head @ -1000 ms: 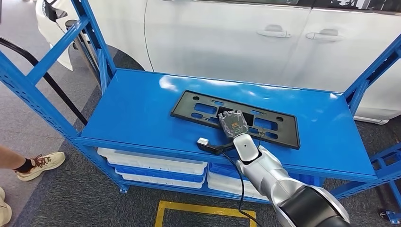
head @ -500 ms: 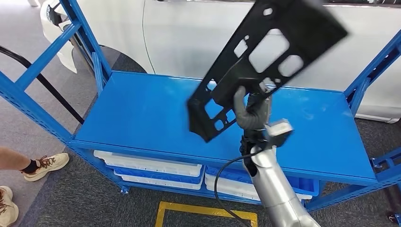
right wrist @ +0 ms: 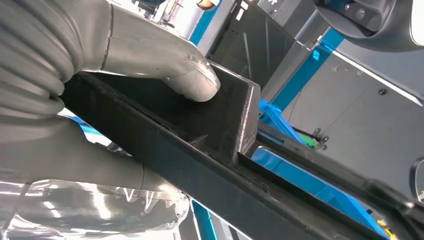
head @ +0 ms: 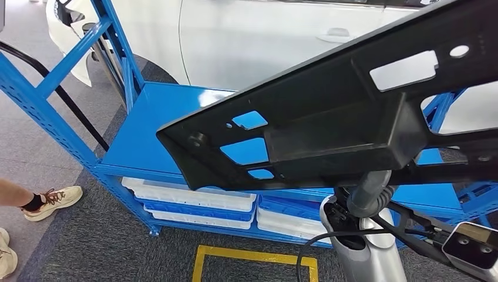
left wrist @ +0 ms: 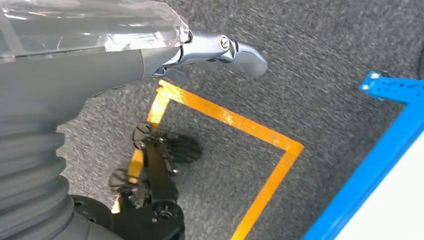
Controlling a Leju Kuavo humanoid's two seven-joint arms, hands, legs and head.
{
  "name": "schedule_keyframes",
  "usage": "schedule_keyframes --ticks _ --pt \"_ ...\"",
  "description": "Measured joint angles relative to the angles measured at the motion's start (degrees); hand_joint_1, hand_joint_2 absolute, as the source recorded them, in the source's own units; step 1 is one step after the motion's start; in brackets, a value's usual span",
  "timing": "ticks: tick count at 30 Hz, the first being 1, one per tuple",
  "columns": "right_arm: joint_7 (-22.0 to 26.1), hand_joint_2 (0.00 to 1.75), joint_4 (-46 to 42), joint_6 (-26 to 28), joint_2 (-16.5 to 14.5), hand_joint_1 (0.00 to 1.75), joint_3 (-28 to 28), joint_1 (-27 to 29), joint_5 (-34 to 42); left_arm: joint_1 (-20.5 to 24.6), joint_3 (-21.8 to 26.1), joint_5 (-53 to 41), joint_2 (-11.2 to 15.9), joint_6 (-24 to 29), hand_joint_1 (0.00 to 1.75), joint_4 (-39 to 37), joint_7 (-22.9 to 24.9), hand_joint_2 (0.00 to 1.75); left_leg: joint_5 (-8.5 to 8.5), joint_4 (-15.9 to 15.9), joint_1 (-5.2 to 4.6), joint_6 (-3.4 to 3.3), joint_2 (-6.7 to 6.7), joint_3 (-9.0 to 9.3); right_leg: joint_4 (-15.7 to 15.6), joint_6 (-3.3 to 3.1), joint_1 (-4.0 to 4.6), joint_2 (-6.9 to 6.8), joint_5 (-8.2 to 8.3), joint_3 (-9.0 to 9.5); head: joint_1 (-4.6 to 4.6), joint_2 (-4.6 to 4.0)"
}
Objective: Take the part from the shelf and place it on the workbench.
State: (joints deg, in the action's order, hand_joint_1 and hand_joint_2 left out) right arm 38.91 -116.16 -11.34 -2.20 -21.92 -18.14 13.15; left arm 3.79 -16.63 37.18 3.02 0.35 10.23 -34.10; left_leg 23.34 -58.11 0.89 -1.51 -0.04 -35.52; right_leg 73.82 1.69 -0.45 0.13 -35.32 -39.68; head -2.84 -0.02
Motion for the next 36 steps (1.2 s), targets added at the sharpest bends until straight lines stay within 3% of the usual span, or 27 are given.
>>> schedule_keyframes --ticks 1,2,4,6,10,11,12,14,15,16,17,18,19,21,22,24,26,27,29,30,31,32,33,34,36 --pt "-0.01 1.75 -0.06 0.00 0.13 1.75 -0.01 0.07 0.04 -0.01 0.00 0.00 0.00 0.00 0.00 0.00 0.00 1.75 -0.42 -0.08 -0.01 0.07 0.00 -0.63 0.66 0.04 -0.03 0.00 -0.04 0.42 0.00 0.00" --pt "-0.04 1.75 -0.13 -0.04 0.23 1.75 -0.01 0.12 0.13 -0.03 0.00 0.00 0.00 0.00 0.00 0.00 -0.01 1.75 -0.83 -0.17 -0.02 0.18 -0.01 -1.23 -0.90 0.02 -0.08 -0.01 0.95 1.98 0.00 0.00" --pt "-0.42 1.75 -0.22 -0.56 0.41 1.75 -0.09 -0.05 0.97 -0.04 0.00 0.00 -0.01 0.05 0.00 0.01 -0.03 1.75 -1.64 -0.38 -0.04 0.57 -0.07 -2.26 -8.85 -0.25 -0.16 -0.01 3.44 7.49 0.00 0.00" --pt "-1.30 1.75 -0.25 -1.43 0.68 1.75 -0.33 -0.39 2.36 -0.05 0.01 0.00 -0.04 0.19 0.00 0.01 -0.13 1.75 -2.45 -0.42 -0.12 1.22 -0.11 -2.70 -14.82 -0.81 0.08 0.08 4.68 11.20 0.00 0.00" --pt "-1.76 1.75 0.32 -2.21 1.49 1.75 -1.06 -0.80 3.38 -0.19 0.25 -0.01 -0.07 0.90 0.00 -0.01 -0.22 1.75 -3.47 -0.16 -0.13 2.61 -0.20 -3.08 -15.96 -2.36 0.28 0.02 6.14 10.64 0.01 0.00" --pt "-1.36 1.75 0.61 -2.45 1.69 1.75 -1.29 -0.73 3.34 -0.30 0.34 -0.01 -0.09 1.17 0.00 -0.02 -0.15 1.75 -2.25 -1.07 -0.10 2.85 -0.21 -3.65 -16.15 -2.79 0.17 -0.08 6.81 10.12 0.01 0.00" --pt "-0.89 1.75 0.98 -2.79 1.85 1.75 -1.50 -0.57 3.31 -0.40 0.43 -0.02 -0.12 1.49 0.00 -0.02 -0.02 1.75 0.04 -3.16 -0.04 3.02 -0.21 -4.53 -16.30 -3.15 0.06 -0.18 7.52 9.47 0.01 0.00" --pt "-0.20 1.75 1.95 -3.80 2.15 1.75 -1.89 0.08 3.34 -0.54 0.60 -0.03 -0.17 2.13 0.00 -0.02 0.29 1.75 5.73 -10.24 0.03 3.24 -0.17 -6.55 -16.28 -3.57 0.21 -0.24 8.71 8.00 0.00 0.00" --pt "-0.05 1.75 2.56 -4.36 2.29 1.75 -2.02 0.53 3.38 -0.58 0.75 -0.03 -0.19 2.50 0.00 -0.02 0.45 1.75 7.37 -13.68 0.04 3.30 -0.17 -7.11 -16.24 -3.66 0.35 -0.26 9.29 7.22 0.00 0.00" --pt "0.01 1.75 3.16 -4.87 2.40 1.75 -2.14 0.96 3.41 -0.61 0.92 -0.03 -0.20 2.84 0.00 -0.02 0.63 1.75 7.64 -15.68 0.03 3.27 -0.17 -6.90 -16.20 -3.69 0.50 -0.28 9.88 6.40 0.00 0.00" --pt "0.02 1.75 3.75 -5.29 2.50 1.75 -2.22 1.26 3.49 -0.63 1.13 -0.03 -0.21 3.19 0.00 -0.02 0.88 1.75 6.83 -15.70 0.00 3.12 -0.17 -5.75 -16.15 -3.69 0.66 -0.29 10.46 5.60 0.00 0.00" --pt "0.02 1.75 4.26 -5.56 2.61 1.75 -2.28 1.44 3.72 -0.63 1.29 -0.03 -0.22 3.51 0.00 -0.02 1.18 1.75 5.55 -13.64 -0.09 2.81 -0.17 -3.53 -16.11 -3.67 0.81 -0.29 11.02 4.84 0.00 0.00" --pt "0.02 1.75 4.68 -5.62 2.79 1.75 -2.36 1.47 4.16 -0.60 1.44 -0.03 -0.19 3.81 0.00 -0.02 1.56 1.75 4.63 -10.01 -0.24 2.36 -0.17 -0.44 -16.05 -3.61 0.91 -0.29 11.55 4.23 0.00 0.00" --pt "-0.03 1.75 5.31 -5.08 3.59 1.75 -2.51 1.00 5.91 -0.44 1.70 -0.03 -0.02 4.40 0.00 -0.01 2.63 1.75 4.72 -2.25 -0.70 1.56 -0.12 5.21 -15.97 -3.25 1.12 -0.37 12.47 3.42 0.00 0.00" --pt "-0.10 1.75 5.57 -4.56 4.33 1.75 -2.59 0.36 7.19 -0.35 1.84 -0.03 0.13 4.81 0.00 -0.01 3.35 1.75 5.11 0.05 -0.94 1.31 -0.11 6.59 -15.96 -2.94 1.06 -0.46 12.90 3.22 0.01 0.00" --pt "-0.31 1.75 6.13 -3.36 6.34 1.75 -2.75 -1.48 10.38 -0.29 2.30 -0.03 0.47 6.05 0.00 -0.02 5.02 1.75 4.67 1.41 -1.15 0.91 -0.07 6.62 -16.14 -2.18 0.92 -0.63 13.85 2.99 0.01 0.00" --pt "-0.48 1.75 6.70 -2.63 8.20 1.75 -2.91 -3.00 12.92 -0.31 2.92 -0.02 0.74 7.60 0.00 -0.02 6.40 1.75 3.35 2.09 -0.93 0.26 0.13 6.09 -15.25 -1.52 0.80 -0.46 12.77 2.32 0.02 0.00" --pt "-0.58 1.75 6.99 -2.36 8.94 1.75 -3.03 -3.55 13.66 -0.38 3.21 -0.02 0.84 8.28 0.00 -0.02 6.84 1.75 2.60 2.38 -0.75 0.00 0.26 5.60 -13.28 -1.21 0.70 -0.36 10.68 1.51 0.02 0.00" --pt "-0.82 1.75 7.45 -1.92 9.99 1.75 -3.39 -4.28 14.35 -0.54 3.73 -0.01 1.00 9.12 0.00 -0.02 7.27 1.75 1.35 2.42 -0.69 -0.29 0.42 4.13 -6.31 -0.66 0.26 -0.25 5.04 -0.68 0.02 0.00" --pt "-0.95 1.75 7.64 -1.73 10.38 1.75 -3.63 -4.47 14.53 -0.63 3.97 -0.01 1.03 9.38 0.00 -0.02 7.35 1.75 0.73 2.34 -0.68 -0.27 0.44 3.26 -2.64 -0.39 0.04 -0.25 3.18 -1.51 0.02 0.00" --pt "-1.03 1.75 7.78 -1.61 10.66 1.75 -3.89 -4.55 14.66 -0.69 4.16 -0.01 1.04 9.53 0.00 -0.02 7.38 1.75 0.16 2.20 -0.64 -0.19 0.44 2.38 -0.37 -0.16 -0.15 -0.25 2.69 -1.58 0.02 0.00" --pt "-1.10 1.75 7.89 -1.47 10.86 1.75 -4.14 -4.63 14.75 -0.74 4.33 -0.01 1.05 9.65 0.00 -0.02 7.39 1.75 -0.37 1.97 -0.57 -0.05 0.44 1.47 -0.05 0.05 -0.34 -0.26 3.39 -0.69 0.02 0.00" --pt "-1.13 1.75 7.97 -1.32 10.99 1.75 -4.37 -4.76 14.84 -0.78 4.46 -0.01 1.05 9.72 0.00 -0.02 7.39 1.75 -0.84 1.67 -0.47 0.15 0.43 0.58 -1.83 0.23 -0.53 -0.27 4.78 1.26 0.02 0.00" --pt "-1.17 1.75 8.01 -1.15 11.07 1.75 -4.57 -4.95 14.97 -0.80 4.57 -0.01 1.05 9.79 0.00 -0.02 7.39 1.75 -1.22 1.26 -0.38 0.42 0.42 -0.22 -5.30 0.35 -0.71 -0.28 6.04 4.09 0.02 0.00" --pt "-1.31 1.75 8.01 -0.95 11.27 1.75 -4.93 -5.45 15.49 -0.87 4.85 -0.01 1.05 9.97 0.00 -0.02 7.33 1.75 -1.82 0.40 -0.34 1.10 0.34 -1.49 -12.64 0.05 -0.63 -0.15 6.34 9.16 -0.01 0.00"
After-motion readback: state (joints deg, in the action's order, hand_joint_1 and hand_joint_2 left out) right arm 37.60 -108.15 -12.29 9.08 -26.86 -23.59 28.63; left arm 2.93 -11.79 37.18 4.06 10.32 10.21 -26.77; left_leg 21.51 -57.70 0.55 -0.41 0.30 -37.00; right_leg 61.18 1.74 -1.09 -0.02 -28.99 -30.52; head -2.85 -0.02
